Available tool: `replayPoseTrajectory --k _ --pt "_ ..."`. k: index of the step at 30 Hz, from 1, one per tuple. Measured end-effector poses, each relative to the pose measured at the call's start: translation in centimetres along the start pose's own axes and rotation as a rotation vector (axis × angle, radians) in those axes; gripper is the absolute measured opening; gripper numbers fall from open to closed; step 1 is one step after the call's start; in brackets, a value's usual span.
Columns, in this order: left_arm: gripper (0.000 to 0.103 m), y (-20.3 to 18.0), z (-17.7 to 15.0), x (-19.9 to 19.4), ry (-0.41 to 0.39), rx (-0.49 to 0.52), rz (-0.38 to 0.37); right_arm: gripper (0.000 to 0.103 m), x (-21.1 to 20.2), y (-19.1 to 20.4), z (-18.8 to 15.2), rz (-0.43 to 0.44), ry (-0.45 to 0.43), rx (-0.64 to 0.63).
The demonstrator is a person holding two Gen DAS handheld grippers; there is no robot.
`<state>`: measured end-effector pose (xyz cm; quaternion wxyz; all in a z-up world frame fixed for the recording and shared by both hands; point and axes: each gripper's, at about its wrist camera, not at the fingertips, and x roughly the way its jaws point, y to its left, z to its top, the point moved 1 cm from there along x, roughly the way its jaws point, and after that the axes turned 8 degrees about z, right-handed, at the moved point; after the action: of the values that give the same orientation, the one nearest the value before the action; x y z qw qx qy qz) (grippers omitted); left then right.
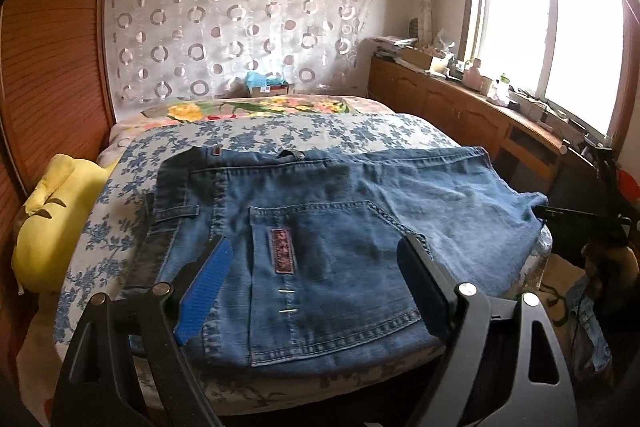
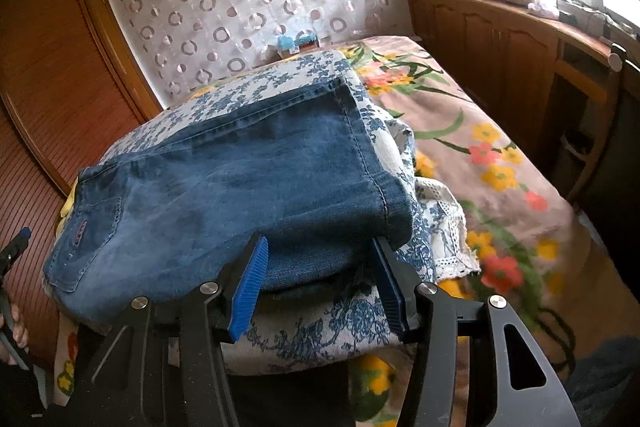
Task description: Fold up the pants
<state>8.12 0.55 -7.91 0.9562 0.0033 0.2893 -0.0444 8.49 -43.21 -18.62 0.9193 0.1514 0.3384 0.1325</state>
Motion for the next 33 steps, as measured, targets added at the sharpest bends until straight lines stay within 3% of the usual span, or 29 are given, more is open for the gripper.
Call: replayPoseTrajectory --k 13,14,16,19,27,33 --pt "0.085 -0.5 -0.8 0.2 0.038 0.021 0.016 0.054 1.7 0.6 0.6 -0.041 0.044 -0.043" --pt "0.085 -0.4 -0.9 0.3 0.04 0.02 0.016 0.051 1.7 0.6 0.7 -0.044 0.046 -0.052" --pt "0.085 -0.4 -1.0 0.4 0.046 0.02 0.017 0.028 1.7 0.8 0.9 -0.076 0.05 -0.081" --pt "0.085 -0.2 -1.2 0.4 0.048 0.021 0.02 0.01 1.3 0.6 1.2 -0.08 0.048 -0.093" --pt "0.085 0.1 -2.1 0.3 0.047 -0.003 0.009 0.004 -0.5 2.2 1.6 -0.061 -0.018 -0.145" --pt "0.085 0.6 -2.2 0.1 0.043 -0.019 0.019 0.003 -2.9 5.1 2.5 0.014 -0.09 -0.201"
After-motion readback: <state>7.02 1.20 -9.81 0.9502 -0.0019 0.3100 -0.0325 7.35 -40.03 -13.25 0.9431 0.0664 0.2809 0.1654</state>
